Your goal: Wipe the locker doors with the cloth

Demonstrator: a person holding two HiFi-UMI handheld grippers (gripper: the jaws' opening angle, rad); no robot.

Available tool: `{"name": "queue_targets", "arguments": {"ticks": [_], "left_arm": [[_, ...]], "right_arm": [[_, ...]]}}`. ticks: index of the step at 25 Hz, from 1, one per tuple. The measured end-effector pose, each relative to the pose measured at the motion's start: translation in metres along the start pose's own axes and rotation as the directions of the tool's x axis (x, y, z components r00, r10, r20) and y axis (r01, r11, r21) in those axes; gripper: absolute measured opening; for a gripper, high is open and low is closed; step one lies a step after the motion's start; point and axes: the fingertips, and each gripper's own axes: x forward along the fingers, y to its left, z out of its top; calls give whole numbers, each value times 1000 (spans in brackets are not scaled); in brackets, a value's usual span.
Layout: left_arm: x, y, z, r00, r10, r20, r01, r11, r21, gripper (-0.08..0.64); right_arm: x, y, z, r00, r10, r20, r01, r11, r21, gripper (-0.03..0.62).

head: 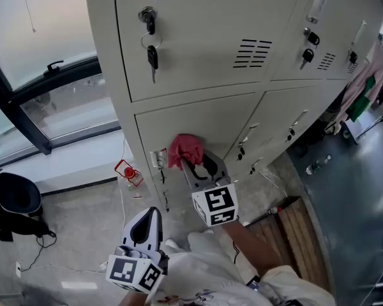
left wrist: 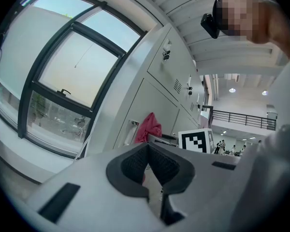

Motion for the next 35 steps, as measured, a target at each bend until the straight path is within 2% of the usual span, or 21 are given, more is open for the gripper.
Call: {"name": "queue_targets", "arguments": {"ticks": [16, 23, 35], "left_arm": [[3, -3, -5, 1000, -22, -19, 22, 1000, 5, 3], [4, -3, -3, 999, -26, -18, 26, 1000, 11, 3], [5, -3, -4, 999, -34, -21, 34, 999, 8, 3]], "right_arm": [[-21, -84, -17, 983, -182, -32, 184, 982, 52, 169], [-27, -107, -23, 972, -231, -44, 233, 971, 56, 169], [-36, -143, -50, 935, -339, -100, 347, 935, 75, 167]]}}
